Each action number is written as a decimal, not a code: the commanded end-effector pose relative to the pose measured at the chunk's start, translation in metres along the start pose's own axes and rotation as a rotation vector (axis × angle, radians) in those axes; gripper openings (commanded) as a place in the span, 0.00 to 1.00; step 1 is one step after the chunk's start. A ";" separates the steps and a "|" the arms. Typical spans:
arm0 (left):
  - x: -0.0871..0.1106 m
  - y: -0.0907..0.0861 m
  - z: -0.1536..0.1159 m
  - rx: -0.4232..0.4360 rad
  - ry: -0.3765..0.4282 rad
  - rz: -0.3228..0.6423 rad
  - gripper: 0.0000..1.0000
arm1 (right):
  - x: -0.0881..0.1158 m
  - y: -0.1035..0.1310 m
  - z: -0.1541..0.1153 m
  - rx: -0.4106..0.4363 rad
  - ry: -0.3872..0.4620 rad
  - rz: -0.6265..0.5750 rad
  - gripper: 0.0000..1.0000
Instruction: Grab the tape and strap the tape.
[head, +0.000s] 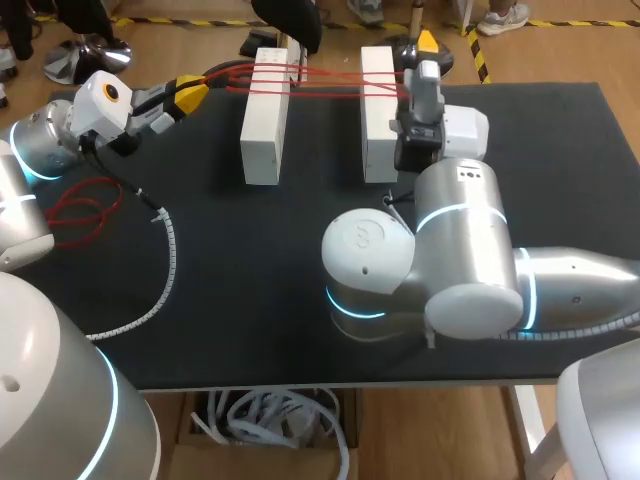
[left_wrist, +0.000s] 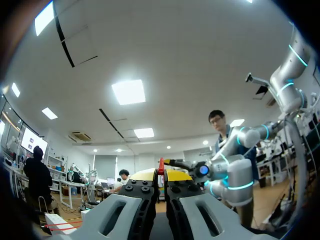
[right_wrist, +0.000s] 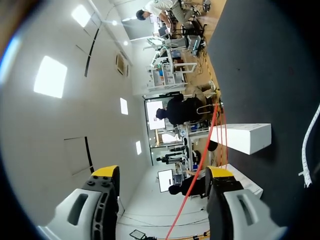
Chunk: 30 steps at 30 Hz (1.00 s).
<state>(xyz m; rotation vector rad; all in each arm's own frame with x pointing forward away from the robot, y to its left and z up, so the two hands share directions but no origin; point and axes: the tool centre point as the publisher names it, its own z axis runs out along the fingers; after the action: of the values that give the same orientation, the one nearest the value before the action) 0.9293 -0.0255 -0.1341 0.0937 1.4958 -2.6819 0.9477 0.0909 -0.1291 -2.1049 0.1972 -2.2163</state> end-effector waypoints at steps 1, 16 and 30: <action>0.000 0.001 0.000 0.001 0.000 0.002 0.00 | 0.002 -0.002 -0.003 0.001 -0.007 0.001 0.69; 0.000 0.001 0.000 0.001 0.000 0.002 0.00 | 0.002 -0.003 -0.012 -0.010 -0.013 0.028 0.55; 0.000 0.001 0.000 0.001 0.000 0.002 0.00 | 0.000 0.002 -0.017 -0.036 -0.027 0.038 0.46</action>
<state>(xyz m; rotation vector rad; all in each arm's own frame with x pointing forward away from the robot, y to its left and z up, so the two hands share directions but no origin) 0.9293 -0.0255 -0.1341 0.0936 1.4959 -2.6819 0.9325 0.0871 -0.1337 -2.1153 0.2668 -2.1838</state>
